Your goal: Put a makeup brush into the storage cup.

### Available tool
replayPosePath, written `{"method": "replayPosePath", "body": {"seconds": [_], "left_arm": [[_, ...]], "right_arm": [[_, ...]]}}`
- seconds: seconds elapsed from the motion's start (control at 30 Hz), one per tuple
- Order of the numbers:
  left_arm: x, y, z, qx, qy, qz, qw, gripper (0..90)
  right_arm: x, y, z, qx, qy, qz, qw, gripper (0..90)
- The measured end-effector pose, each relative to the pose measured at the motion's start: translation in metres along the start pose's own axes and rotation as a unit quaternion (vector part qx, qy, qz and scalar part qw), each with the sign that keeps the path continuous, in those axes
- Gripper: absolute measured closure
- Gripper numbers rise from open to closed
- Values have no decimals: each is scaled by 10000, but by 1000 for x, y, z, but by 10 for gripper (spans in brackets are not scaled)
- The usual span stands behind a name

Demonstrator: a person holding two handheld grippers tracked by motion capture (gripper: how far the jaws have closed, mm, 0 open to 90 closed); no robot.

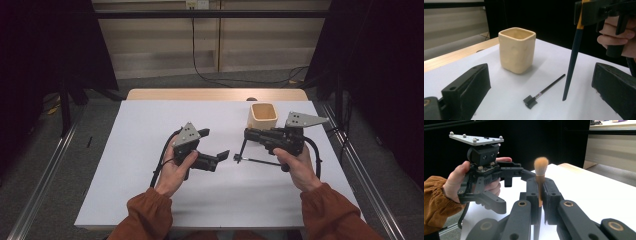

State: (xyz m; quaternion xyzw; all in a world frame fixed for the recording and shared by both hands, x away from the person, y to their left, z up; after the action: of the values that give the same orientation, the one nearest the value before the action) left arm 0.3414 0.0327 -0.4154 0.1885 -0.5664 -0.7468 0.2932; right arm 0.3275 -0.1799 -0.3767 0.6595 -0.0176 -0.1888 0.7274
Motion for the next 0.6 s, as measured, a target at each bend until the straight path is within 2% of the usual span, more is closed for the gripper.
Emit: {"method": "replayPosePath", "body": {"seconds": [0.43,0.6], "left_arm": [[-18,-12,21,-75,358,90,9993,18],[-25,-17,32,0,464,173,9988,18]], "right_arm": [[0,0,4,-30,-65,31,10000,840],[1,0,6,-16,-98,32,9999,840]]}}
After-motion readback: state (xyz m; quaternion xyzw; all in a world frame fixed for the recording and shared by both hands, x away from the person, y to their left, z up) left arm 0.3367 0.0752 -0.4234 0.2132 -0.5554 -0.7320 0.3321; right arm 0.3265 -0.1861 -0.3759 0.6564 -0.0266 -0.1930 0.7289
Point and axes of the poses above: each handheld gripper's, and its own axes: z roughly backward along the jaws, y roughly out of its top, x roughly to its right, the point moved 5 cm from there along -z, roughly forward along the jaws, and after that the axes turned 13 degrees about y, right-handed, at the moved point
